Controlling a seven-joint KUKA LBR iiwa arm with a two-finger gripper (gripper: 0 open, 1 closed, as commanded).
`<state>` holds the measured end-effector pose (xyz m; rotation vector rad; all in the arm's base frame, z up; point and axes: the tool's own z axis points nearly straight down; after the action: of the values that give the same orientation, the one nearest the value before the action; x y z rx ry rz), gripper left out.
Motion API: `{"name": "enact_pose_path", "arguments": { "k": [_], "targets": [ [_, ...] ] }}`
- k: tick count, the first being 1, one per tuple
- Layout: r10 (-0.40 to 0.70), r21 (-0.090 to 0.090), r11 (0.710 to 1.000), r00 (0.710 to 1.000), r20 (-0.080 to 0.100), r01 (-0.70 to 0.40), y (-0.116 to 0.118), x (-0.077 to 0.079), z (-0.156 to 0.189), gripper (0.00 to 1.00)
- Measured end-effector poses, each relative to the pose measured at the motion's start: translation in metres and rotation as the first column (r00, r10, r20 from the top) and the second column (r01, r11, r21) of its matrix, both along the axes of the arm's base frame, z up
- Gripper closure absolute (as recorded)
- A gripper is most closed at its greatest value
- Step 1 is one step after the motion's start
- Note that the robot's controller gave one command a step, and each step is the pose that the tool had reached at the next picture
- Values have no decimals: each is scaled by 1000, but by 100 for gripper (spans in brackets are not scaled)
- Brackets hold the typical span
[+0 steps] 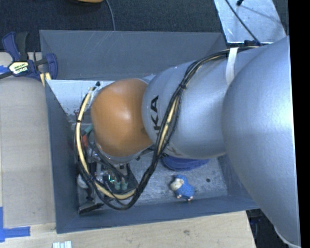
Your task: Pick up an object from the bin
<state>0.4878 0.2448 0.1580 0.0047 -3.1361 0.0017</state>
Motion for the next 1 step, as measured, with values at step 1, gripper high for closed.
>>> {"name": "enact_pose_path", "arguments": {
  "k": [1],
  "targets": [
    [165,10,986,986,25,-165,-18,42,-67,0]
  ]
}}
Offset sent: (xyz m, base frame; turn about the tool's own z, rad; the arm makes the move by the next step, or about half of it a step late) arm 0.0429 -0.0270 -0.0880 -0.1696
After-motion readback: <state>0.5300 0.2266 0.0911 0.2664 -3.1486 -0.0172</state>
